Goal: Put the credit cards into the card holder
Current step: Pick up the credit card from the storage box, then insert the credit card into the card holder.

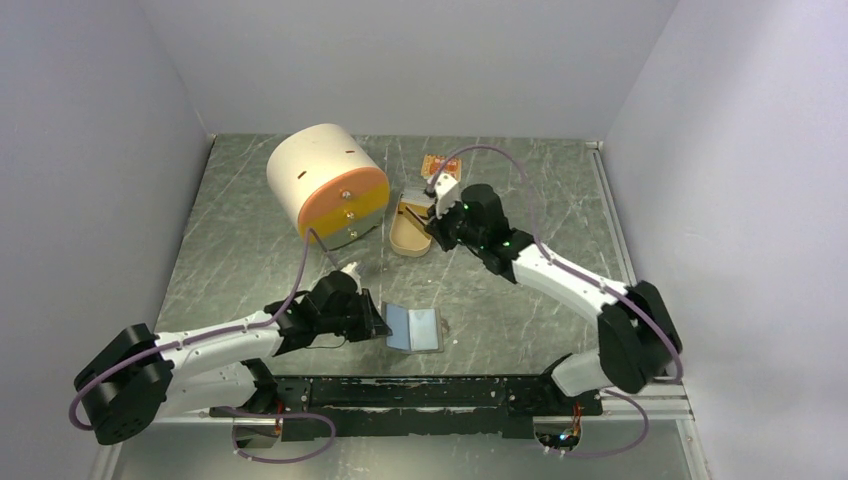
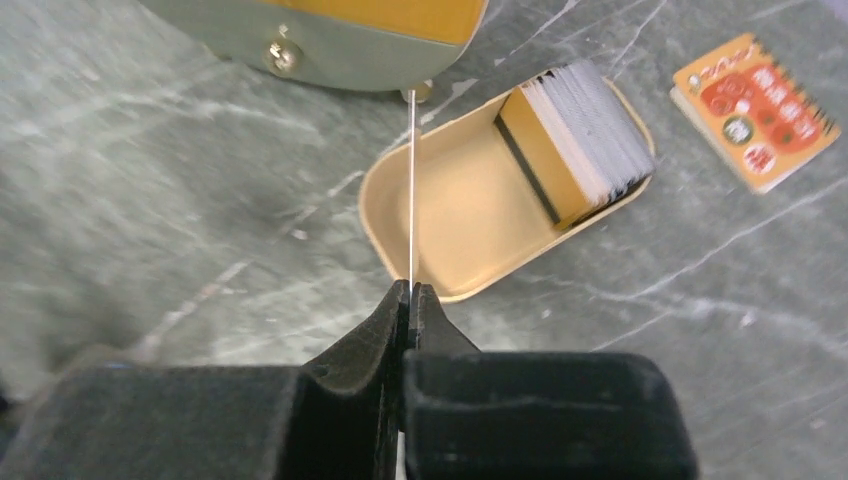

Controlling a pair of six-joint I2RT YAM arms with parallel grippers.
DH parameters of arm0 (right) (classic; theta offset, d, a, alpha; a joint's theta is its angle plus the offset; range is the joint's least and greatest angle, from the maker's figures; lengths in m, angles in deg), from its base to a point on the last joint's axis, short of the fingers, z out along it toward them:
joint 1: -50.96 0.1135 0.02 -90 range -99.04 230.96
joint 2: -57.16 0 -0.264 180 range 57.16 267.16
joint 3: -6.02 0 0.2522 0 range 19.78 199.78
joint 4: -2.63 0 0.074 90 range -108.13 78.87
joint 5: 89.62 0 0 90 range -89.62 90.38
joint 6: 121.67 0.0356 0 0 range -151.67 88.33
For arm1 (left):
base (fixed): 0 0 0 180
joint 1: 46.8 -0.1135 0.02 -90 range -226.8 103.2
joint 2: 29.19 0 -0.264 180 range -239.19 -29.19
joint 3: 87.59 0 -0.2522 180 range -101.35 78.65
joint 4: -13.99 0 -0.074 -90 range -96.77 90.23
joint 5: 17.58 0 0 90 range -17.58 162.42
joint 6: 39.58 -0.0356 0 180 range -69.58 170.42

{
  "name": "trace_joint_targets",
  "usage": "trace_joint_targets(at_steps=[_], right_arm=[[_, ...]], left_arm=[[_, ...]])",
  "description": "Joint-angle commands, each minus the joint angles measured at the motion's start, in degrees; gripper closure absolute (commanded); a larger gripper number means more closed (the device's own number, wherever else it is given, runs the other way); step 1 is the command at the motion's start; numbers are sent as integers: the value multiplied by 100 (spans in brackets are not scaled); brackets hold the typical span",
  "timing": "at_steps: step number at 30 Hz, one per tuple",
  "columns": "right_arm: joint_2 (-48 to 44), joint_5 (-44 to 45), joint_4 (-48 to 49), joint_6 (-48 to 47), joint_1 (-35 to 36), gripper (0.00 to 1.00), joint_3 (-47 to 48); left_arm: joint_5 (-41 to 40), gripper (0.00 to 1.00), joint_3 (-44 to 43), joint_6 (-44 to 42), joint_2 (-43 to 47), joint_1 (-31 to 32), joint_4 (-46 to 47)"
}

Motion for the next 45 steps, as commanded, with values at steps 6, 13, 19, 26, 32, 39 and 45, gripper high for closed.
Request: trace_joint_targets(at_steps=[6,13,19,26,32,39,45], right_arm=[[-985,-450,-550,3665,20,100,-906],[-2065,-289,-144,5008,50,100,-1944],[-2790,-145,723,6347,237,100,-3067],[-2631,236,1495,7013,768,100,-3830],[-2182,671,1759,7193,1365,100,-3916],[-2356,1052,1593,7082,1476,100,-4100],[-2280,960,2018,7195,1475,100,-4428]], left_arm=[[1,89,242,319,-7,-137,476],[380,91,337,636,-247,-269,1010],[519,87,441,862,-560,-314,1491],[500,75,505,724,-552,-315,1193],[472,74,610,702,-430,-308,1172],[366,82,616,559,-417,-317,966],[358,82,616,512,-500,-310,972]])
